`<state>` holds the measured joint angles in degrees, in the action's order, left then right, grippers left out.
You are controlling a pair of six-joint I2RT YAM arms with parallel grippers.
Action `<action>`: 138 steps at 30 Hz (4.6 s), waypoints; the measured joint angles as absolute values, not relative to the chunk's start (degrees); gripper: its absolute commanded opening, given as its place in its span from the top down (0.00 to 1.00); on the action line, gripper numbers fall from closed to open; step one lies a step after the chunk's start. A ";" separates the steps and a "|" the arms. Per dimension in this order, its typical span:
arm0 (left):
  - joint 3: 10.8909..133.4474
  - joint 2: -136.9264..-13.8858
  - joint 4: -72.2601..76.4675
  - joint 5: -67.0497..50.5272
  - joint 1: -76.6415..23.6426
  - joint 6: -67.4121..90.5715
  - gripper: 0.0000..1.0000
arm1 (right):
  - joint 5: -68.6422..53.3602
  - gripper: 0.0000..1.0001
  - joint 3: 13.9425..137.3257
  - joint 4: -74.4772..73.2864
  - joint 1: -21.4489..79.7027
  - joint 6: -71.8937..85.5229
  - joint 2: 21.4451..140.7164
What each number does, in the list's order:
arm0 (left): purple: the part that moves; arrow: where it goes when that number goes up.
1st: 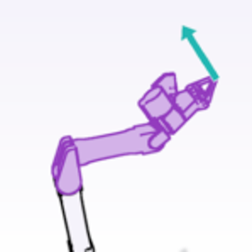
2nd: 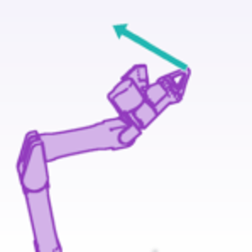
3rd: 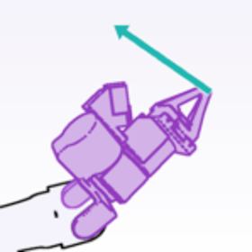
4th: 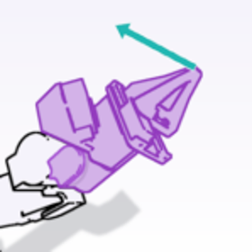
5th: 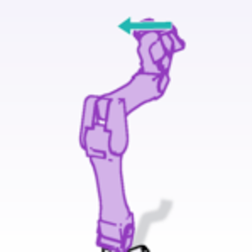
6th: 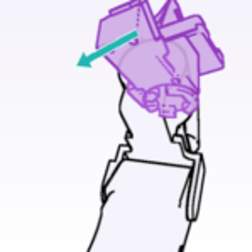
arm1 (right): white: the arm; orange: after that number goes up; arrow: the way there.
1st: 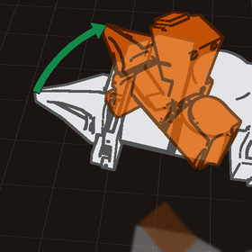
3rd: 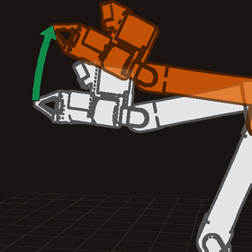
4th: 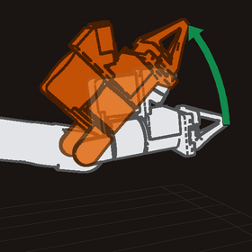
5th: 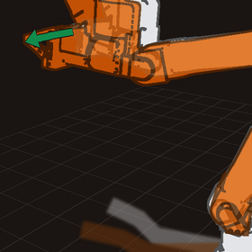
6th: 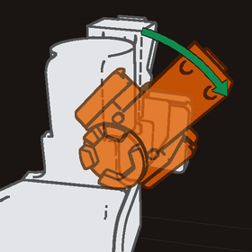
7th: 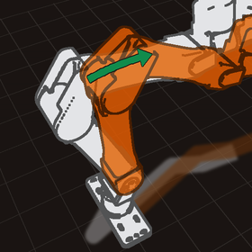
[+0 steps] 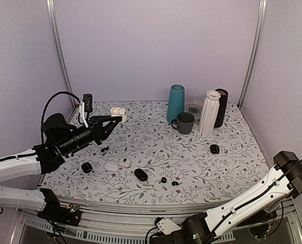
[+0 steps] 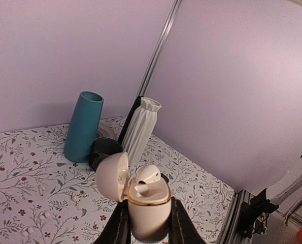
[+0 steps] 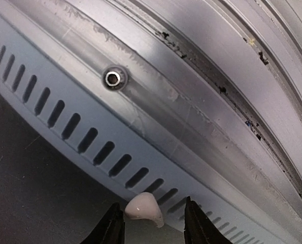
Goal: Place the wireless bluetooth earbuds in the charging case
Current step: Pick up the left earbud from the corner of the board, then place the left earbud at the center of the board, then adjust the left earbud at the center of the board.
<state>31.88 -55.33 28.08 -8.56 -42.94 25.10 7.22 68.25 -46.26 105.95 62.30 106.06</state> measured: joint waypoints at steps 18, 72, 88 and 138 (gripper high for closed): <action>31.88 -54.11 27.20 -7.79 -43.46 25.15 1.00 | 7.88 0.96 69.19 -47.48 104.79 63.64 107.02; 35.59 -64.90 32.12 -20.08 -43.44 17.12 1.00 | -1.02 0.62 55.22 -11.99 48.07 47.27 98.50; 34.52 -62.78 28.75 -15.44 -43.35 18.39 1.00 | -2.55 0.69 54.13 -8.08 44.99 45.82 101.12; 37.63 -64.62 26.22 -18.68 -38.92 14.79 1.00 | -1.63 0.50 63.22 -7.57 41.52 34.72 108.14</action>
